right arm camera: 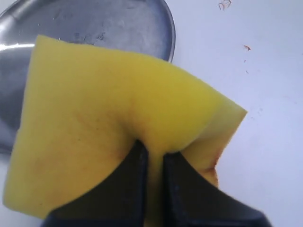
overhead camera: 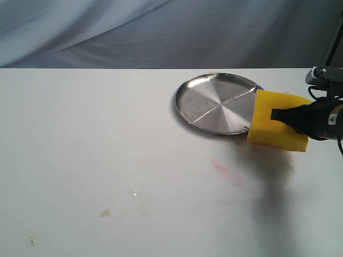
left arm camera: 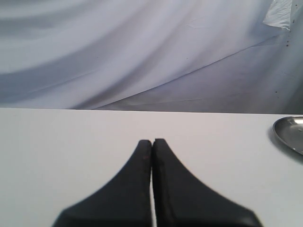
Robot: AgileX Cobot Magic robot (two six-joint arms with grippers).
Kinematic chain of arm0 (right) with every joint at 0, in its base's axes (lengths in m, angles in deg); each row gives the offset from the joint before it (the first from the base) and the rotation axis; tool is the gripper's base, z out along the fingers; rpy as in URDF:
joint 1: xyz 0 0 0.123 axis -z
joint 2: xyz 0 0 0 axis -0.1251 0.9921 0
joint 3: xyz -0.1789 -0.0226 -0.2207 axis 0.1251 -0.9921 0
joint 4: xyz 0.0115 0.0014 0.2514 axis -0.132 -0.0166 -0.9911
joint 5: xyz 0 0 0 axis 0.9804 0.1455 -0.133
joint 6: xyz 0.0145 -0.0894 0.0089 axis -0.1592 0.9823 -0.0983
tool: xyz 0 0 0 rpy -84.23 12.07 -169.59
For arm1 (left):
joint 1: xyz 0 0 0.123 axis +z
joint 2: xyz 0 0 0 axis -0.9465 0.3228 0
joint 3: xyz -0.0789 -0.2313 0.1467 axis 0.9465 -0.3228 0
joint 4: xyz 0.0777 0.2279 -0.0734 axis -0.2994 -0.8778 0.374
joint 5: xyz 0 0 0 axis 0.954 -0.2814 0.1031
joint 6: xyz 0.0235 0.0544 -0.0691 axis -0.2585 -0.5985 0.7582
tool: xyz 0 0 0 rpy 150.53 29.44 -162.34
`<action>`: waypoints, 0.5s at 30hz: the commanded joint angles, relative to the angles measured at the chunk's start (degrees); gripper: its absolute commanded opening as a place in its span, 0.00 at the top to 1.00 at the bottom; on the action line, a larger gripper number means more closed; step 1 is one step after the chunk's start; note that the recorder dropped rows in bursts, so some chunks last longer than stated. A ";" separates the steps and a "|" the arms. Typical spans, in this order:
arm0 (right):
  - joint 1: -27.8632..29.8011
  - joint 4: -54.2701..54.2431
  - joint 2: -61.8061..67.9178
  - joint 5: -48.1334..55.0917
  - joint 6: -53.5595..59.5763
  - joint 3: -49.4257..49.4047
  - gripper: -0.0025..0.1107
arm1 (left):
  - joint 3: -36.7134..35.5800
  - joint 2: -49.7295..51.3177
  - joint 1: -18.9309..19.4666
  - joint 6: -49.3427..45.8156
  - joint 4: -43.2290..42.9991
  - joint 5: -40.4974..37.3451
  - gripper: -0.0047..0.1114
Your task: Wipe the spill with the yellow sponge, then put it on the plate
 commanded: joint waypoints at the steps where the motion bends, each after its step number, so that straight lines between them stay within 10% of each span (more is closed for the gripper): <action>1: -1.48 -0.92 -1.24 0.17 -2.14 -2.50 0.98 | -0.25 -0.09 -0.05 0.13 -0.04 0.23 0.95; 15: -3.35 -9.38 -0.42 -0.25 -9.11 -8.83 0.98 | -0.25 -0.09 -0.05 0.02 -0.04 0.23 0.95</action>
